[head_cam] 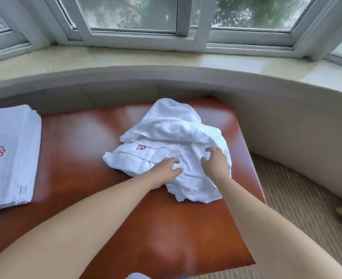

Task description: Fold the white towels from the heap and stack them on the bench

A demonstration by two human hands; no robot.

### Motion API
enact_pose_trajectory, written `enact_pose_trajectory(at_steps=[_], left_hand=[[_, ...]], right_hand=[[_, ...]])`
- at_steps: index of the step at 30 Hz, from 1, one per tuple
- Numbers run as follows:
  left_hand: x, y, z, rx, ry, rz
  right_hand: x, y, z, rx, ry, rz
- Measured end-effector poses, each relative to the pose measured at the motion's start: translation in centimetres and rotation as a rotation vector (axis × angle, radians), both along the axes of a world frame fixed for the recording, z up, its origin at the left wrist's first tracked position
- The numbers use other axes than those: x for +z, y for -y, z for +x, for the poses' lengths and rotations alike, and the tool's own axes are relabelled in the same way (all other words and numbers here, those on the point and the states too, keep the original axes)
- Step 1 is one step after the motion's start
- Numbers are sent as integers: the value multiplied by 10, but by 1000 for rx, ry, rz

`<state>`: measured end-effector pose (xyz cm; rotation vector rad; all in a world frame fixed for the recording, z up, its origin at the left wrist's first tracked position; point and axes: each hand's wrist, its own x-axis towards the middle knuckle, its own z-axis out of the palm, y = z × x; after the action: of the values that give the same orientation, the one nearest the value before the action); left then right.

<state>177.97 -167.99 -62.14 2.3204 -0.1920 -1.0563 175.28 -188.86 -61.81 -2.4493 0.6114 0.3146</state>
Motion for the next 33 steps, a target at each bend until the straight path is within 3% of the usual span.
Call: enact_pose_trajectory(at_steps=[4,14,20,23,27,30,33], left_hand=[[-6,50,18,178,-92,-60],[-16,74,36,407,-201,-72],[-17,54,31,522,-196,-76],[-15,42,25,543,-192,-79],[-12,29,13,709,-281,-137],[-8,19,5,984,-377,-266],[-4,-9,-2,1232,-327,-307]], right_hand=[[-12,40,33,4,53,-53],[-42,49,72,89,-136,-46],[-39,23,71,184,109,-202],[-42,32,82,198,58,-219],[-36,5,70,279,-29,25],[-20,-48,47,466,-134,277],[-5,-106,24,592,-215,481]])
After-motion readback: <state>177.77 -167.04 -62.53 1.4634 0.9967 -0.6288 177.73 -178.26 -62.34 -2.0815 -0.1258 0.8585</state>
